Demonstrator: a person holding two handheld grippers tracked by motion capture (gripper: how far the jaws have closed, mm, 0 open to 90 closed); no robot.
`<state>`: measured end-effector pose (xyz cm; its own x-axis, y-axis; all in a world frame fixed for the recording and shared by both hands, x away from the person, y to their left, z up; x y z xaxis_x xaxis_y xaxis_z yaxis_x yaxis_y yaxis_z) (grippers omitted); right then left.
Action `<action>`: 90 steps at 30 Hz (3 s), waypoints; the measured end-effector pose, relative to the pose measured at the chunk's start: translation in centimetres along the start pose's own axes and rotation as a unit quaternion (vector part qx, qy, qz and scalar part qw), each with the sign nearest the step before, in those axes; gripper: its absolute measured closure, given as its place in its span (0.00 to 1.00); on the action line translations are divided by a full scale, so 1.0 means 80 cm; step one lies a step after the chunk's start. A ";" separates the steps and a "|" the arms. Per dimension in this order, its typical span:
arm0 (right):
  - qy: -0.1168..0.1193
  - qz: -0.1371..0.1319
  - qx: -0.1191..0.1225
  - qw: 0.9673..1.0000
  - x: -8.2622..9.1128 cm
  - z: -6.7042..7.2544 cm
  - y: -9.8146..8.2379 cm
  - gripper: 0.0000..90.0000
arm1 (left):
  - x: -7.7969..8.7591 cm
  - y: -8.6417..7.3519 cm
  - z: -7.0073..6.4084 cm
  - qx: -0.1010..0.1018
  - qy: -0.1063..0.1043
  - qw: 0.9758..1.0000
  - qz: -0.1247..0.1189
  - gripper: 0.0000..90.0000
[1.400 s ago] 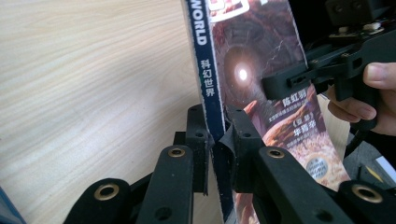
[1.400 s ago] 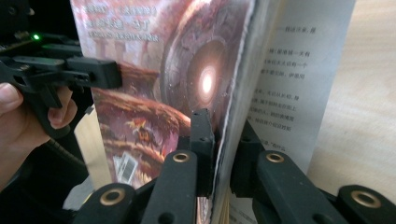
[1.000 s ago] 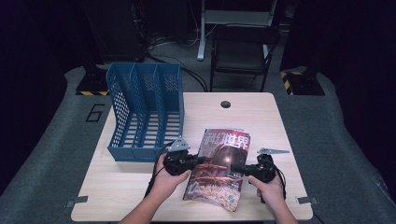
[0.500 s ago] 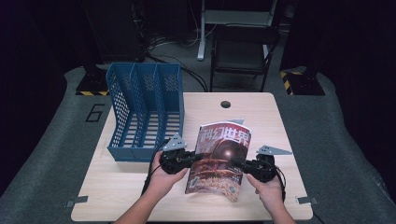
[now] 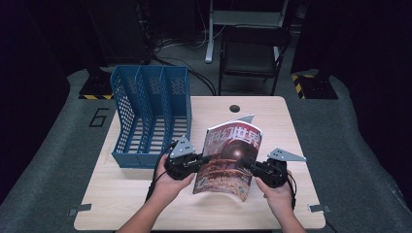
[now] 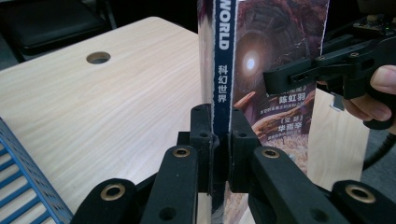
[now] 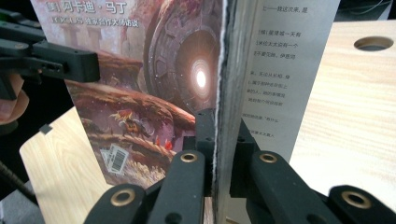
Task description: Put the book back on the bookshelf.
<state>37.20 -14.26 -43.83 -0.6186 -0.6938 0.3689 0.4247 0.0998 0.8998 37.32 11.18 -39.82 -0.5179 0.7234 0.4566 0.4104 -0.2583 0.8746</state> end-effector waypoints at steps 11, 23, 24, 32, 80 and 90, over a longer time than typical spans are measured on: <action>0.006 -0.034 0.019 0.999 -0.006 0.011 0.011 0.97 | 0.003 0.007 -0.005 -0.030 0.032 0.999 -0.023 0.94; 0.013 -0.025 0.046 0.999 -0.023 0.017 0.003 0.96 | 0.006 -0.022 0.002 -0.010 0.032 0.999 -0.027 0.93; 0.012 -0.022 0.048 0.999 -0.024 0.017 0.002 0.96 | 0.006 -0.028 0.004 -0.007 0.029 0.999 -0.028 0.93; 0.022 -0.016 0.061 0.998 -0.027 0.020 -0.002 0.96 | 0.013 -0.044 0.010 -0.002 0.019 0.999 -0.028 0.93; 0.036 0.060 0.046 0.996 -0.026 -0.005 -0.051 0.75 | 0.030 -0.068 -0.004 0.004 -0.027 1.000 0.002 0.90; 0.027 0.085 0.036 0.995 -0.025 -0.017 -0.067 0.75 | 0.026 -0.065 -0.008 0.005 -0.034 0.999 0.027 0.83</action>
<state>37.05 -14.40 -49.70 -0.5044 -0.7003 0.5051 0.4705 0.2676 0.8409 33.69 13.61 -43.31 -0.4433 0.7499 0.4911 0.4439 -0.2923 0.8471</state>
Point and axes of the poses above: each handheld gripper's, and its own axes: x roughly backward along the jaws, y roughly out of its top, z roughly to its left, the point moved 3 cm from there along -x, roughly forward along the jaws, and after that the axes turned 5 degrees about x, right-handed, at the moved point
